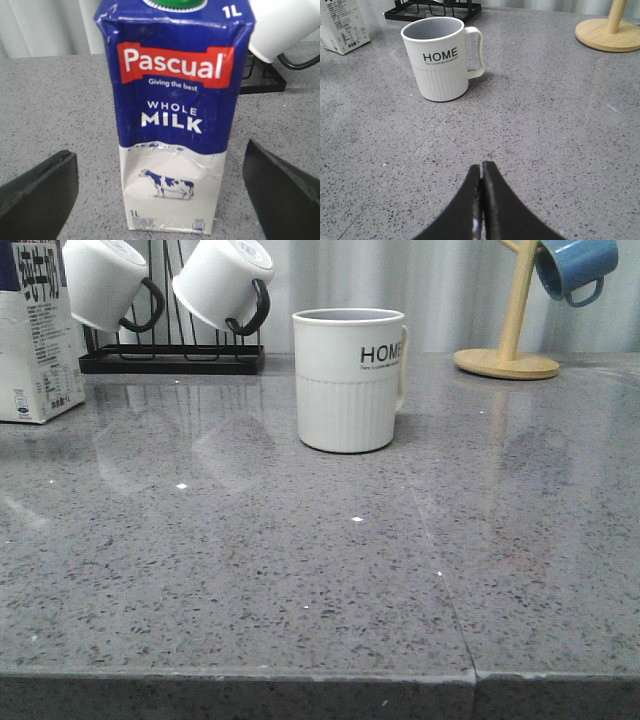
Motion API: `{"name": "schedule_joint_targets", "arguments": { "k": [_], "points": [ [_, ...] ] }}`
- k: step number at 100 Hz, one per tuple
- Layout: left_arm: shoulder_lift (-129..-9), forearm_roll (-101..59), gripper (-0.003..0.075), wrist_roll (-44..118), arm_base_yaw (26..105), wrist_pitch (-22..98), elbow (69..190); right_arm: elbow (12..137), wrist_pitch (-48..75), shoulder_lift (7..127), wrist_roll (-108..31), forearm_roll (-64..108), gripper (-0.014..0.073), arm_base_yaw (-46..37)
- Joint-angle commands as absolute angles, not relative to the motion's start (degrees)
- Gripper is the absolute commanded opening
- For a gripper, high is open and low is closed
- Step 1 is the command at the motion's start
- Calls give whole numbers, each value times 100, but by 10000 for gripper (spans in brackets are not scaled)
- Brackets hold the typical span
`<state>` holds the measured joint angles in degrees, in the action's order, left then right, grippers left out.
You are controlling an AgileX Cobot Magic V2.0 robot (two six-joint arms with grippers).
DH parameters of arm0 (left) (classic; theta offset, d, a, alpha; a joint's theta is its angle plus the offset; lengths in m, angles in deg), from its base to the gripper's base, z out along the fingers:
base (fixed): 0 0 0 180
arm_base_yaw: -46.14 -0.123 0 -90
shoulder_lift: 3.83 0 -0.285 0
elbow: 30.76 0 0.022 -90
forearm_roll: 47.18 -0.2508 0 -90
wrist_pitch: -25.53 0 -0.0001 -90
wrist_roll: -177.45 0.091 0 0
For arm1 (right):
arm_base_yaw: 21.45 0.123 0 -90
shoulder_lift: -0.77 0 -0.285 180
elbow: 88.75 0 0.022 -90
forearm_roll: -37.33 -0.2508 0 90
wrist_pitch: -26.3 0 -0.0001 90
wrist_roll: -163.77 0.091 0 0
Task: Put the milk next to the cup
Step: 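Reach the left gripper to the Pascual milk carton and close around it, then lift the milk carton and carry it toward the white mug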
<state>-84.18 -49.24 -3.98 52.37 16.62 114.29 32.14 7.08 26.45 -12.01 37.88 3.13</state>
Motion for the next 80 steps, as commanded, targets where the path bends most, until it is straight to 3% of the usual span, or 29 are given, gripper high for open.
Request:
{"name": "schedule_joint_targets", "arguments": {
  "k": [1, 38, 64, 80],
  "points": [
    [-8441, -4927, 635, -459, 5277, 1116, 11746, 3368, 1122, 2669, -1230, 3854, -66, 314],
    [-9024, -4927, 603, -459, 5277, 606, 12080, 3368, 1127, 2669, -1230, 3854, -66, 314],
    [-9027, -4927, 353, -459, 5277, 606, 12080, 3368, 1127, 2669, -1230, 3854, -66, 314],
    [-8991, -4927, 260, -459, 5285, 606, 12080, 3368, 1127, 2669, -1230, 3854, -66, 314]
  ]
}}
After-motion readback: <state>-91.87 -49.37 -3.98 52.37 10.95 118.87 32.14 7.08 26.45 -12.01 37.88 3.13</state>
